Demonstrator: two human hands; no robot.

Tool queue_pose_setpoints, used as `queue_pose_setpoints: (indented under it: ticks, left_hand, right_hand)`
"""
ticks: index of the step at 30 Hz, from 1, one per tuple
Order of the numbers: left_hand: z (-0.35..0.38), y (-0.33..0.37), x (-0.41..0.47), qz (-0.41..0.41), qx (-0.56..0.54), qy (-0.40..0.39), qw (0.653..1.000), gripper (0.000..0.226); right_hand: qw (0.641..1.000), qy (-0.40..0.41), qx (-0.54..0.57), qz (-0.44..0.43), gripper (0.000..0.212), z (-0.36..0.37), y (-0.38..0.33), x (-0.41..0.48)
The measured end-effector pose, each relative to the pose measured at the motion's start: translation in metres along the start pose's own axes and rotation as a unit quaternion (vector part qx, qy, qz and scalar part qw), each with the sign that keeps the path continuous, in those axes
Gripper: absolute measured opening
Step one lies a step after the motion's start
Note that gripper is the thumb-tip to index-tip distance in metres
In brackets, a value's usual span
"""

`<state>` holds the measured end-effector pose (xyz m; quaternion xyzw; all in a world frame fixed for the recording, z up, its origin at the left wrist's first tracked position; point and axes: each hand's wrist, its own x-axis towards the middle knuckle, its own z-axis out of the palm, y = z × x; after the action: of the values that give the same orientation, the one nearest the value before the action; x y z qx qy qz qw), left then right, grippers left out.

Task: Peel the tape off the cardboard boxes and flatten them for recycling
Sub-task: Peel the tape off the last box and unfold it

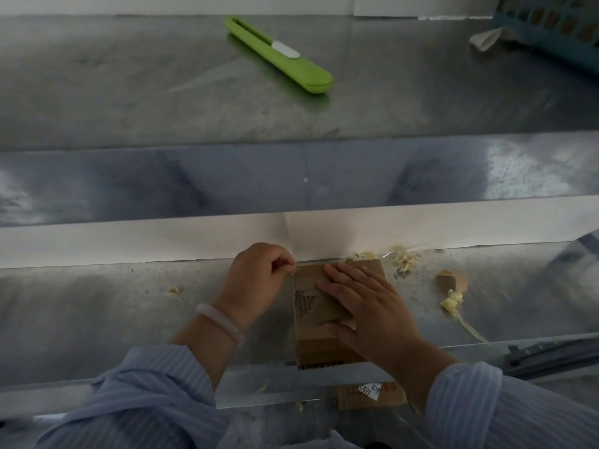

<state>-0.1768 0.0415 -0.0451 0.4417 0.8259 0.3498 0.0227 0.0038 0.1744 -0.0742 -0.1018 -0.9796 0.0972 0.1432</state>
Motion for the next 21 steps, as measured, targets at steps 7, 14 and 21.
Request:
queue_pose_setpoints:
  ticks: [7, 14, 21]
  left_hand:
    - [0.022, -0.008, 0.01, -0.131, -0.067, 0.05, 0.988, 0.012]
    - [0.01, -0.013, 0.006, -0.213, -0.362, -0.045, 0.907, 0.036]
    - [0.013, -0.014, 0.018, -0.09, -0.129, -0.129, 0.979, 0.019]
  right_hand:
    - [1.0, 0.014, -0.002, -0.003, 0.066, -0.001, 0.0, 0.0]
    - [1.0, 0.006, -0.011, 0.004, 0.067, 0.002, 0.0, -0.001]
    - [1.0, -0.001, 0.0, 0.006, 0.065, 0.0, -0.001, 0.0]
